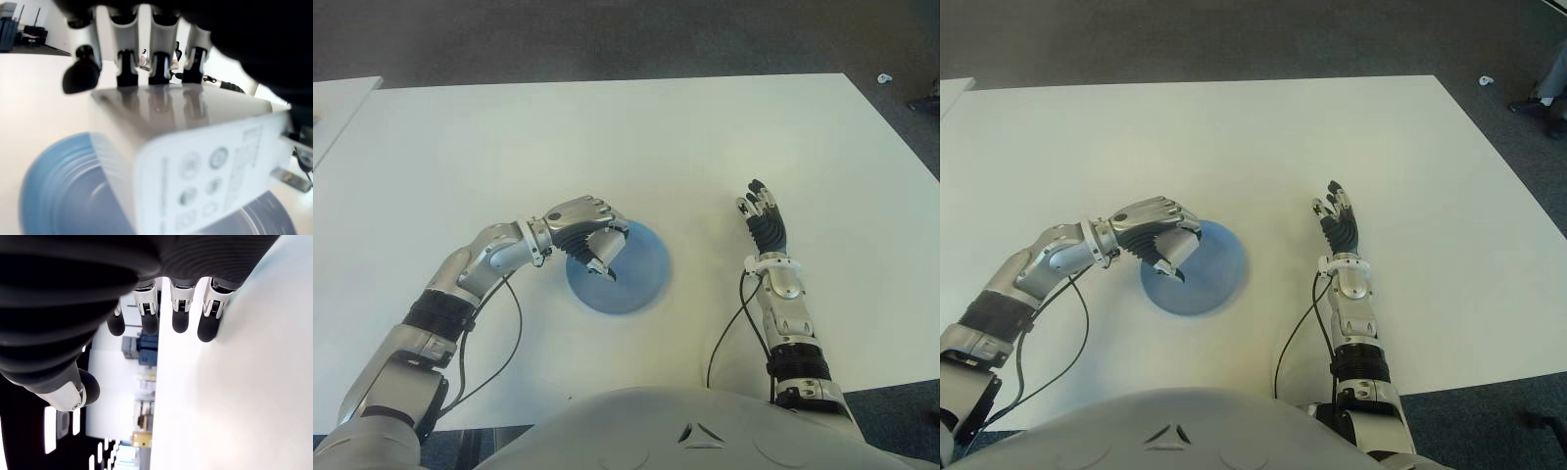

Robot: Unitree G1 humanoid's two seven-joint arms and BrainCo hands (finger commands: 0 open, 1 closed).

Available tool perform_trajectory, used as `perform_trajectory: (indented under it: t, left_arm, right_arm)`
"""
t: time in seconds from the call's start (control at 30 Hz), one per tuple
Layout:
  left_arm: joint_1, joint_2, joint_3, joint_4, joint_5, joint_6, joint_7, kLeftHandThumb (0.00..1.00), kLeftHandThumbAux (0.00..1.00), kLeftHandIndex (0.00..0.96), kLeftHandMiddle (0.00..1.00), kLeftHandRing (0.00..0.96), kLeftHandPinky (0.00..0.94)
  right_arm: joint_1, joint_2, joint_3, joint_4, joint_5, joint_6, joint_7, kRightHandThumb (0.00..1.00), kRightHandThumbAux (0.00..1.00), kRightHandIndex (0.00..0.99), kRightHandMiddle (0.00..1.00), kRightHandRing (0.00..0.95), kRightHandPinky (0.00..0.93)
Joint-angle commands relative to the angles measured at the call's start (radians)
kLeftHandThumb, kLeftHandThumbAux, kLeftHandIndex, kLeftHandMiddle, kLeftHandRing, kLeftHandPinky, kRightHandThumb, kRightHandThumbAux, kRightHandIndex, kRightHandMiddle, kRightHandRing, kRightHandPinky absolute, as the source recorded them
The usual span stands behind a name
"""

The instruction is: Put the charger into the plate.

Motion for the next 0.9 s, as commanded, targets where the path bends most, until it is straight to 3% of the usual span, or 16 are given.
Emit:
perform_trajectory:
  t: [0.03, 0.13, 0.3, 0.47, 0.5, 0.53, 0.6, 0.63, 0.8, 0.9]
  left_arm:
    - [-0.006, -0.015, -0.014, 0.029, 0.05, -0.01, 0.053, 0.694, 0.703, 0.442, 0.816, 0.808, 0.809]
    - [-0.017, -0.025, -0.02, 0.048, 0.09, -0.01, 0.097, 0.694, 0.703, 0.442, 0.817, 0.808, 0.807]
    - [-0.025, -0.042, -0.022, 0.079, 0.125, -0.003, 0.165, 0.691, 0.703, 0.442, 0.795, 0.779, 0.72]
    - [-0.03, -0.046, -0.023, 0.103, 0.113, 0.013, 0.168, 0.691, 0.699, 0.441, 0.763, 0.74, 0.689]
    - [-0.032, -0.045, -0.025, 0.106, 0.109, 0.015, 0.163, 0.51, 0.581, 0.438, 0.718, 0.69, 0.647]
    - [-0.037, -0.037, -0.025, 0.1, 0.099, 0.021, 0.138, 0.444, 0.539, 0.437, 0.702, 0.672, 0.632]
    - [-0.046, -0.008, -0.021, 0.056, 0.055, 0.038, 0.056, 0.291, 0.415, 0.265, 0.39, 0.374, 0.369]
    - [-0.048, -0.001, -0.019, 0.042, 0.042, 0.044, 0.032, 0.251, 0.381, 0.202, 0.284, 0.27, 0.274]
    - [-0.044, 0.025, -0.014, -0.007, -0.012, 0.076, -0.067, 0.192, 0.317, 0.07, 0.071, 0.067, 0.075]
    - [-0.034, 0.038, 0.0, -0.041, -0.071, 0.118, -0.125, 0.19, 0.285, 0.022, 0.023, 0.021, 0.024]
  right_arm:
    - [-0.007, 0.014, 0.009, 0.016, -0.007, 0.012, -0.009, 0.009, 0.526, 0.0, 0.054, 0.035, 0.046]
    - [-0.008, 0.017, 0.012, 0.012, -0.012, 0.017, -0.016, 0.009, 0.522, 0.0, 0.054, 0.035, 0.044]
    - [-0.01, 0.02, 0.018, 0.006, -0.018, 0.028, -0.026, 0.012, 0.527, 0.0, 0.048, 0.029, 0.035]
    - [-0.01, 0.022, 0.022, 0.006, -0.025, 0.033, -0.039, 0.015, 0.536, 0.0, 0.044, 0.027, 0.032]
    - [-0.01, 0.022, 0.023, 0.006, -0.026, 0.035, -0.041, 0.015, 0.539, 0.0, 0.043, 0.028, 0.033]
    - [-0.011, 0.023, 0.023, 0.006, -0.026, 0.037, -0.044, 0.015, 0.54, 0.0, 0.043, 0.028, 0.033]
    - [-0.012, 0.027, 0.025, 0.006, -0.025, 0.041, -0.049, 0.018, 0.548, 0.0, 0.044, 0.03, 0.039]
    - [-0.012, 0.027, 0.026, 0.006, -0.025, 0.043, -0.05, 0.019, 0.551, 0.0, 0.044, 0.031, 0.041]
    - [-0.013, 0.032, 0.029, 0.008, -0.024, 0.044, -0.057, 0.024, 0.563, 0.0, 0.047, 0.035, 0.047]
    - [-0.015, 0.036, 0.03, 0.012, -0.024, 0.044, -0.061, 0.025, 0.578, 0.0, 0.042, 0.031, 0.039]
